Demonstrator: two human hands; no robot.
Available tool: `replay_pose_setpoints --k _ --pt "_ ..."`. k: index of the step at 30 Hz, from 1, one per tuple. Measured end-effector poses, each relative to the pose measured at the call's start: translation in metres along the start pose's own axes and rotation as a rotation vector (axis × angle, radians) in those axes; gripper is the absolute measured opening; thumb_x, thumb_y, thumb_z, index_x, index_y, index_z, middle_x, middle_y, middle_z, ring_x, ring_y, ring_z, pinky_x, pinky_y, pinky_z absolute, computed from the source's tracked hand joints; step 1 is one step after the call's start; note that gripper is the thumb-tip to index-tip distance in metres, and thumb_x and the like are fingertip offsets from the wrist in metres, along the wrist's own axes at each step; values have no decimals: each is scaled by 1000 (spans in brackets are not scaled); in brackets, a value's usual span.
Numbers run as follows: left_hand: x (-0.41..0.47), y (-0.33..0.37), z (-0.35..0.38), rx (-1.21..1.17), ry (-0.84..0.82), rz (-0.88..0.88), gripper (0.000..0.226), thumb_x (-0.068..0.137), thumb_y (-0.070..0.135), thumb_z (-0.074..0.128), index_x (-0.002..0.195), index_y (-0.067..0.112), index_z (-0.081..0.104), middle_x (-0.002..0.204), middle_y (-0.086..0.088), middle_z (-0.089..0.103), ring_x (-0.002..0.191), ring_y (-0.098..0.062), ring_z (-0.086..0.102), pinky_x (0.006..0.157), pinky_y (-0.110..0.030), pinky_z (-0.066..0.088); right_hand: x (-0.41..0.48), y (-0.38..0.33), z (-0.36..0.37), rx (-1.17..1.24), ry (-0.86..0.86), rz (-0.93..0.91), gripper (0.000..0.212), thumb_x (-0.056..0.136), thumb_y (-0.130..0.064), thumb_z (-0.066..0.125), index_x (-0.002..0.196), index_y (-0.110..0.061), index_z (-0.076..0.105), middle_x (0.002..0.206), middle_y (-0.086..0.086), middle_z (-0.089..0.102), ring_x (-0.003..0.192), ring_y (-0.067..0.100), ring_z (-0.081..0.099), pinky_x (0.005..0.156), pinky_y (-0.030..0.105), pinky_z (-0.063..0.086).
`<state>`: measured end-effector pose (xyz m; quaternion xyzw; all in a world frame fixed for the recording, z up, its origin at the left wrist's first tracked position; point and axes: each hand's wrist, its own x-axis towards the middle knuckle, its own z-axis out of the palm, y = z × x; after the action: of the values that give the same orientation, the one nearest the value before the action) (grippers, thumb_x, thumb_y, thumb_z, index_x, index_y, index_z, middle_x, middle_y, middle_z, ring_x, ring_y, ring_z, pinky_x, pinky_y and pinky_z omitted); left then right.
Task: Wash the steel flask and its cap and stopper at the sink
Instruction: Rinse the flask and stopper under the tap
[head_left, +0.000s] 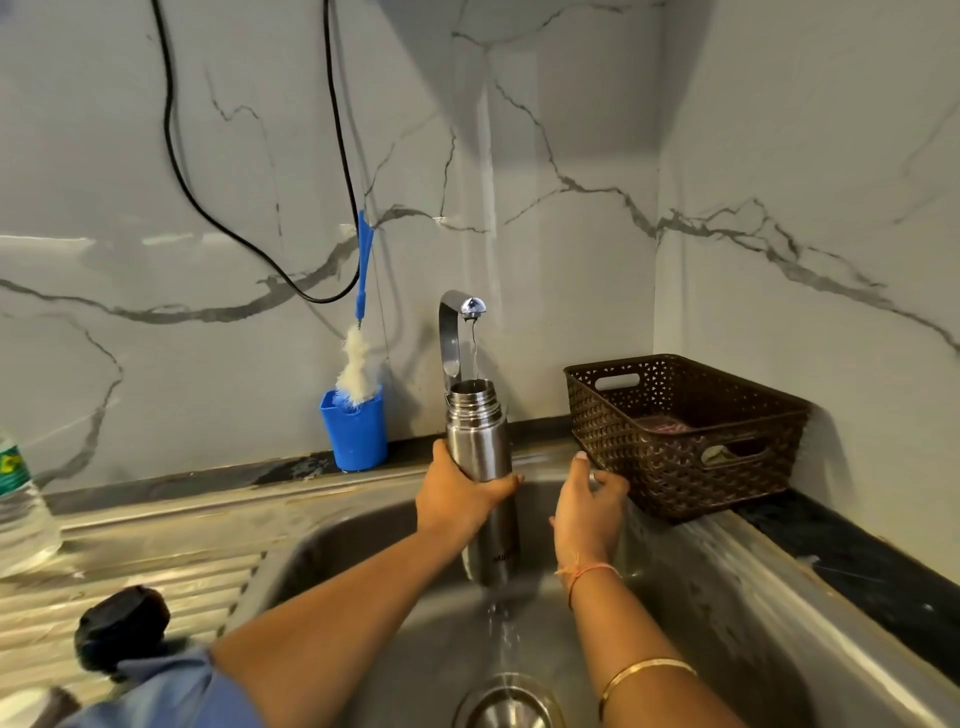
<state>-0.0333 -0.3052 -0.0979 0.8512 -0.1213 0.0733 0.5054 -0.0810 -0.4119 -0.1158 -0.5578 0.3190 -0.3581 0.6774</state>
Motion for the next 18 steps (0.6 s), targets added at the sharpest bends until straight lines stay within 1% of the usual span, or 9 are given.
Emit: replay_pose_setpoints --k 3,6,8,10,13,15,17,18 --pt "-2 0 0 29 -61 -23 87 62 42 85 131 19 37 123 -2 56 110 -19 56 92 -35 49 0 -1 2 -10 3 8 42 92 -44 49 119 -12 46 100 9 59 85 27 59 78 53 54" --pt "-2 1 -1 -34 23 -10 83 62 40 85 126 21 37 122 -1 56 107 -18 56 92 -36 50 1 0 0 -2 4 16 41 92 -44 48 118 -12 46 96 6 57 84 27 58 78 53 54" --pt "-1 5 0 -34 -31 -27 85 62 40 85 128 20 37 122 -1 56 105 -18 56 93 -37 50 1 0 0 0 7 15 41 92 -43 48 118 -12 46 94 4 56 84 26 58 78 53 54" --pt "0 6 1 29 -68 -33 86 62 43 84 130 19 37 122 -1 56 108 -19 57 93 -35 49 1 -1 0 -5 4 8 41 93 -42 48 119 -11 46 95 4 55 84 26 57 79 53 53" --pt "-3 4 2 23 -52 -18 87 63 42 84 132 19 36 125 -2 55 112 -21 56 95 -38 49 1 0 0 -3 23 9 42 92 -43 48 119 -10 46 96 5 55 85 26 57 78 55 53" --pt "-6 4 0 -1 -7 28 84 63 42 84 129 21 37 122 -1 56 109 -18 56 91 -34 50 1 -1 1 -4 33 16 41 92 -43 48 117 -11 47 96 5 55 85 26 56 78 56 53" --pt "-6 5 -3 -66 75 99 76 62 39 85 120 27 37 115 5 55 103 -13 56 85 -27 48 2 -2 0 10 38 21 39 92 -42 49 115 -10 48 95 5 55 84 26 55 78 57 52" --pt "-6 6 -4 -91 75 99 75 62 38 86 118 29 36 114 5 55 102 -13 56 85 -26 48 2 -2 0 13 38 20 39 92 -42 50 115 -10 48 94 5 55 84 26 55 79 57 52"
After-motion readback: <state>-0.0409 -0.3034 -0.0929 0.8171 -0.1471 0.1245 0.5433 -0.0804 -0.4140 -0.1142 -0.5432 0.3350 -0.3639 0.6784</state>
